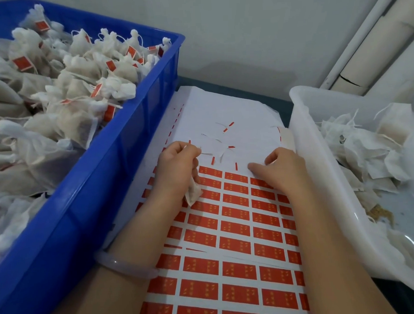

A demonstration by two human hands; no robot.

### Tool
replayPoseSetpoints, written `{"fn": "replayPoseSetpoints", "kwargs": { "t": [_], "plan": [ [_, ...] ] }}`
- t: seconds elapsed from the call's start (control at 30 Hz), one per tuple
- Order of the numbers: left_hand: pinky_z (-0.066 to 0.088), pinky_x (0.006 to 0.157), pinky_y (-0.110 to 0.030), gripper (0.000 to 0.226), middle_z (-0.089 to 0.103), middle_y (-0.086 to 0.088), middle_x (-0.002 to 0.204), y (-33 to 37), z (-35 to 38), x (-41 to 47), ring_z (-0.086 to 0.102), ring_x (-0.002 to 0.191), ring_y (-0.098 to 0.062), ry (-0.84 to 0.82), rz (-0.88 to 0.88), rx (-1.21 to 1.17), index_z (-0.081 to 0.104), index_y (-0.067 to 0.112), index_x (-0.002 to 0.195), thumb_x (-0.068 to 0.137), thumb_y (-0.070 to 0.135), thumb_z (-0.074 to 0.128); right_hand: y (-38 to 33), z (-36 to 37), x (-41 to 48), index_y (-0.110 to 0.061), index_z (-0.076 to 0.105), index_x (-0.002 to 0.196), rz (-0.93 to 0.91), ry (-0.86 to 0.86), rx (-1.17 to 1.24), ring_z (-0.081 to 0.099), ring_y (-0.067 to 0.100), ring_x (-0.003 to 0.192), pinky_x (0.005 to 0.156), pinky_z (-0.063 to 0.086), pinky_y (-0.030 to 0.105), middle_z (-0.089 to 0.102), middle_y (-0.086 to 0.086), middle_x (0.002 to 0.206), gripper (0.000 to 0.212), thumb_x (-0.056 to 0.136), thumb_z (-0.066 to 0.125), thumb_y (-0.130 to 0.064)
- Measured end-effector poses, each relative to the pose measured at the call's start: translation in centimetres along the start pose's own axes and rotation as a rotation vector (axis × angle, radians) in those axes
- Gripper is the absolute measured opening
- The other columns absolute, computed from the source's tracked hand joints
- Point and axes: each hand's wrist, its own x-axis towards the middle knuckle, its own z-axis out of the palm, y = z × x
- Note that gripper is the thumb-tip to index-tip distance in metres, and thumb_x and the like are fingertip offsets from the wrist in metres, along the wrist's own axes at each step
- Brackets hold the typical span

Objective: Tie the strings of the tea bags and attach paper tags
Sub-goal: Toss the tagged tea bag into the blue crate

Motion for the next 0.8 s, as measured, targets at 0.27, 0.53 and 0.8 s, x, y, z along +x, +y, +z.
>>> {"fn": "replayPoseSetpoints", "kwargs": {
  "t": [0.27, 0.53, 0.8],
  "plan": [
    [0.046, 0.049, -0.020, 0.016, 0.055, 0.010, 0.057, -0.1, 0.0, 0.0, 0.053, 0.051, -0.006, -0.011, -0.009, 0.004, 0.056, 0.024, 0.078, 0.092, 0.029, 0.052, 1.1, -0.4, 0.1, -0.026, 0.053, 0.106, 0.063, 0.082, 0.213, 0.055, 0.010, 0.072, 0.053, 0.038, 0.019, 0.056, -0.001, 0.097, 0.027, 0.083, 0.066, -0.024],
    [0.044, 0.046, -0.018, 0.016, 0.051, 0.015, 0.045, -0.2, 0.1, 0.2, 0.049, 0.039, 0.000, 0.005, -0.003, 0.043, 0.055, 0.024, 0.076, 0.092, 0.028, 0.051, 1.1, -0.5, -1.3, -0.032, 0.046, 0.101, 0.017, 0.308, 0.516, 0.055, 0.003, 0.062, 0.051, 0.033, 0.014, 0.053, -0.017, 0.074, 0.027, 0.083, 0.065, -0.028],
    [0.043, 0.050, -0.023, 0.017, 0.051, 0.015, 0.044, -0.1, 0.1, 0.1, 0.049, 0.037, 0.002, 0.001, -0.012, 0.046, 0.055, 0.023, 0.076, 0.092, 0.028, 0.051, 0.9, -0.6, -2.4, -0.030, 0.047, 0.101, -0.043, 0.341, 0.595, 0.060, 0.004, 0.062, 0.053, 0.037, 0.012, 0.057, -0.015, 0.074, 0.025, 0.085, 0.065, -0.023]
  ]
}}
